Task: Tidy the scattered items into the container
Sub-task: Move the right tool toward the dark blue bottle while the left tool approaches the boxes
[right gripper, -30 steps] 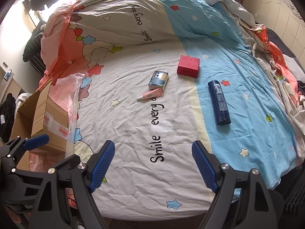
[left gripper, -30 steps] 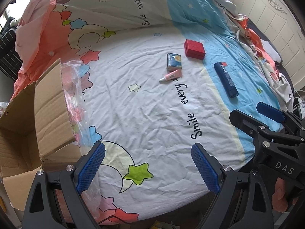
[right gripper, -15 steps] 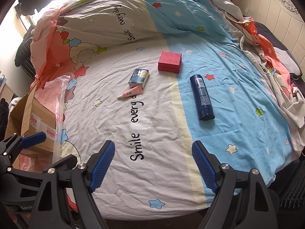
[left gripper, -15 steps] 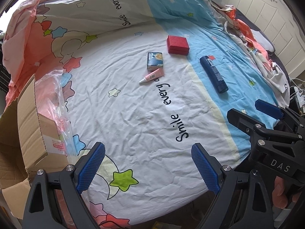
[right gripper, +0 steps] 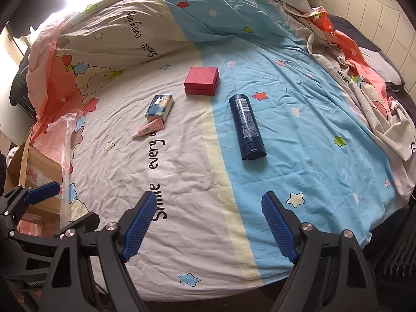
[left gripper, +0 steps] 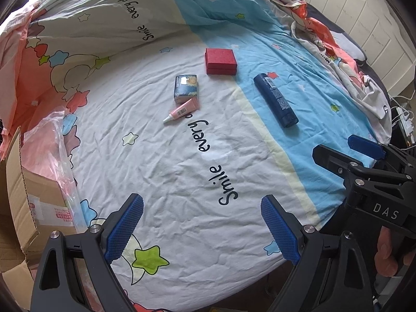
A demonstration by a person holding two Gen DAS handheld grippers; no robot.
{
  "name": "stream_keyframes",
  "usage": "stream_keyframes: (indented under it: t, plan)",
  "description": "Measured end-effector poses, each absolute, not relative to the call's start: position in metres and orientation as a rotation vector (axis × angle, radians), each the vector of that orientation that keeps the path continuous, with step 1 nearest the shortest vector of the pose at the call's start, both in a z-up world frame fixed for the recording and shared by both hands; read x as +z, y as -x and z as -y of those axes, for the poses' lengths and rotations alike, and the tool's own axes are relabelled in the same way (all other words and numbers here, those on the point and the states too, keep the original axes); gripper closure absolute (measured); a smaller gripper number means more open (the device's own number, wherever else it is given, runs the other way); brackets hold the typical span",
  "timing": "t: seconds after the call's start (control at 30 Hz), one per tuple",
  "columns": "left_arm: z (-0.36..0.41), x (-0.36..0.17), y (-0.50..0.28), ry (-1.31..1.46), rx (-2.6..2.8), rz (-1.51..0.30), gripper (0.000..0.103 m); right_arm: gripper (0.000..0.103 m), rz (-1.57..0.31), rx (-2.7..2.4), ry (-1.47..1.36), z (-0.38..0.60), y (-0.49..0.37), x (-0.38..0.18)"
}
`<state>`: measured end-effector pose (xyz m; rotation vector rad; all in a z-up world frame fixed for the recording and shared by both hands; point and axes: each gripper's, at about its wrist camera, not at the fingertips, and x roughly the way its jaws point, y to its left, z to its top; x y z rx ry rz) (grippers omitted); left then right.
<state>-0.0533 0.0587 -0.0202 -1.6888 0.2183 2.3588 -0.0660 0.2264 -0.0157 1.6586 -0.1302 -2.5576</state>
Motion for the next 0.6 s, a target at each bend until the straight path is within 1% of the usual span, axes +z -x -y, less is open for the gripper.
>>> stream_keyframes:
  t: [0.37, 0.53, 0.6]
  plan:
    - [-0.072, -0.032, 0.074, 1.725, 2.350, -0.211, 0.009, 0.023, 0.160, -2.548, -1.702, -0.245, 0.077, -0.031]
    - [-0.084, -0.037, 0.084, 1.721, 2.338, -0.255, 0.009, 0.023, 0.165, -2.549, -1.719, -0.253, 0.086, -0.036]
    - [-0.087, -0.038, 0.088, 1.722, 2.335, -0.245, 0.009, 0.023, 0.159, -2.547, -1.721, -0.256, 0.090, -0.037]
